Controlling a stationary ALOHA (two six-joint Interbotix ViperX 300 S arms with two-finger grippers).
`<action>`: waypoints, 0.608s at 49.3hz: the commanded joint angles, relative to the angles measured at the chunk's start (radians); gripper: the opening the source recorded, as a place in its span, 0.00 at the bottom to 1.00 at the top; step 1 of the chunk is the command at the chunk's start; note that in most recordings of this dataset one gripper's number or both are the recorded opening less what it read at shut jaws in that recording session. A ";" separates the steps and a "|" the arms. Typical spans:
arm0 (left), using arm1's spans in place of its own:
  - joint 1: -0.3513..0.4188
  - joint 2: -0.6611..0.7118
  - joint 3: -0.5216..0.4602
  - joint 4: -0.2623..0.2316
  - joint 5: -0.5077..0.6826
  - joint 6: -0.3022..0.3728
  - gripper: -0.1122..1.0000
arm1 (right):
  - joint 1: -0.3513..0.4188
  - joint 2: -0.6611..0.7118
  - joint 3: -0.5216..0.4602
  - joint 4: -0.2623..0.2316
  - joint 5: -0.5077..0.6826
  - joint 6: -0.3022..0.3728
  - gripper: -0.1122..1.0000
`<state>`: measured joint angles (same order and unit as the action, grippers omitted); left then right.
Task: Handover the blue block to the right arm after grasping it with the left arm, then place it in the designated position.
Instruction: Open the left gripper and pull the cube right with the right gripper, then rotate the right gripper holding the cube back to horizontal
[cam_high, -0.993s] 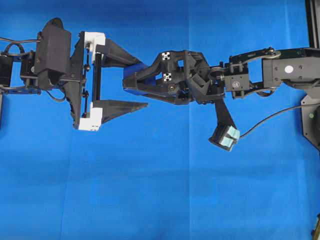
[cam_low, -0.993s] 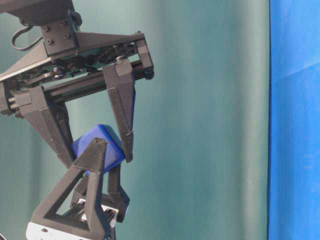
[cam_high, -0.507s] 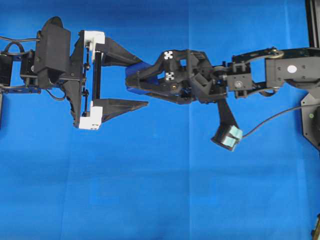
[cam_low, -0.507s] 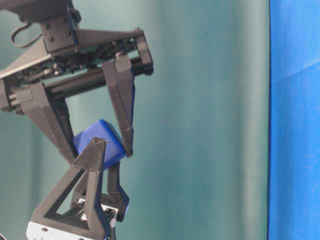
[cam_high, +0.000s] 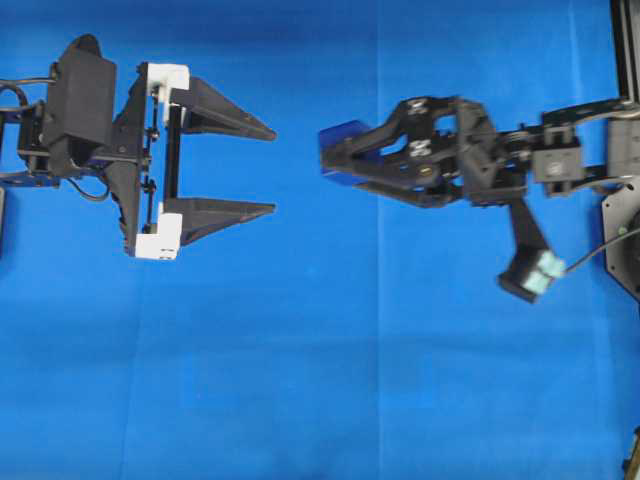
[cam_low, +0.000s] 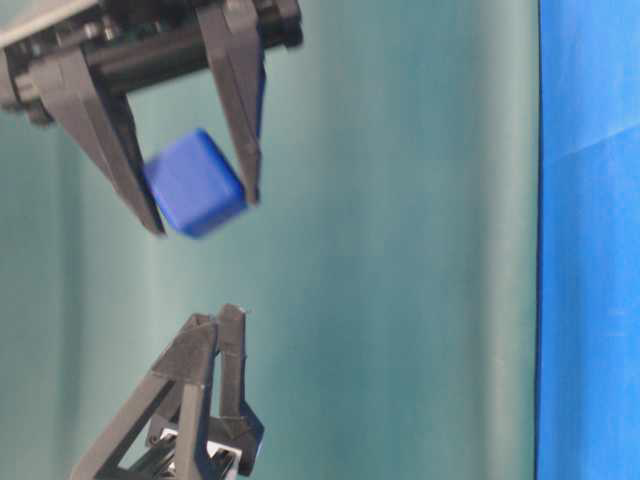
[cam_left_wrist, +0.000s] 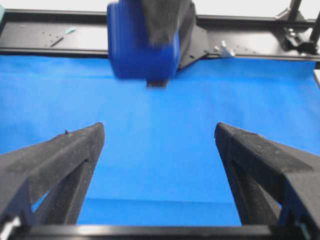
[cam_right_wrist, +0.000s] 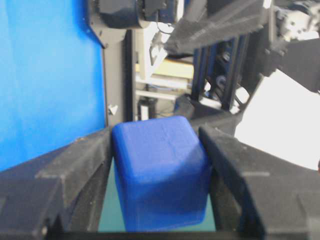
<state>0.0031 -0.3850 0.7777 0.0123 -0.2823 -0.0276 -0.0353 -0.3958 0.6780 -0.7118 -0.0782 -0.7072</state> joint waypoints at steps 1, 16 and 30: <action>0.002 -0.025 -0.003 0.002 -0.008 0.000 0.94 | 0.003 -0.055 0.011 0.008 0.011 0.011 0.53; 0.002 -0.026 -0.003 0.002 -0.009 0.000 0.94 | 0.006 -0.097 0.043 0.008 0.060 0.052 0.53; 0.002 -0.026 -0.003 0.002 -0.009 0.000 0.94 | 0.006 -0.094 0.040 0.006 0.058 0.054 0.53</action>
<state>0.0031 -0.4004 0.7900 0.0123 -0.2838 -0.0276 -0.0307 -0.4817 0.7332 -0.7072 -0.0153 -0.6581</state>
